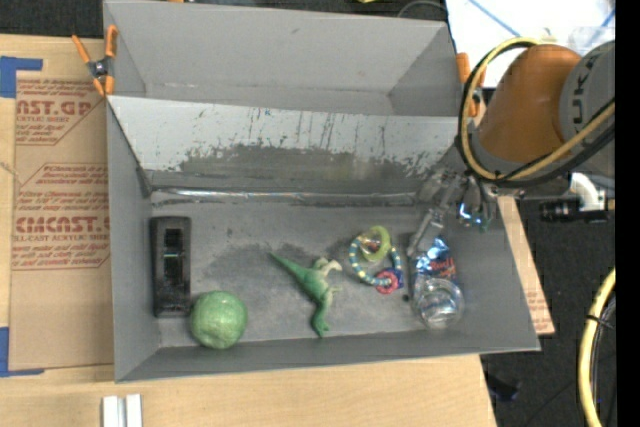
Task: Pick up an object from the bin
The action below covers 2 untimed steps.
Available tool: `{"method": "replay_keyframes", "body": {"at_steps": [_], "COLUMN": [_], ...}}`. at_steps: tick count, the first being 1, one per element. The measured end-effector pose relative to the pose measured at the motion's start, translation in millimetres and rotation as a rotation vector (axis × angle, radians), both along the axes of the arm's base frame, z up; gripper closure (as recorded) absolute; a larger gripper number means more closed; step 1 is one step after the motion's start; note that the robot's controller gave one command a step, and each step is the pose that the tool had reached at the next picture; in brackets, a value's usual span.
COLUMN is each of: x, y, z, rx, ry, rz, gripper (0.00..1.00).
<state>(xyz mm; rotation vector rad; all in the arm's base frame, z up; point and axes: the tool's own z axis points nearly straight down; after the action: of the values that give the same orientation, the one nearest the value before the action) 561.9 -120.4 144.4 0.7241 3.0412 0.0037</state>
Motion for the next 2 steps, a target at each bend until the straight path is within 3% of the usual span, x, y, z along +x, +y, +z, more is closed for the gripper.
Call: {"method": "replay_keyframes", "body": {"at_steps": [1, 2], "x": [-19.1, -7.1], "y": [-9, -6], "z": [39, -9], "rx": [0.003, -0.001], "ry": [0.008, 0.003], "rz": [-0.071, -0.075], "gripper": [0.00, 0.00]}}
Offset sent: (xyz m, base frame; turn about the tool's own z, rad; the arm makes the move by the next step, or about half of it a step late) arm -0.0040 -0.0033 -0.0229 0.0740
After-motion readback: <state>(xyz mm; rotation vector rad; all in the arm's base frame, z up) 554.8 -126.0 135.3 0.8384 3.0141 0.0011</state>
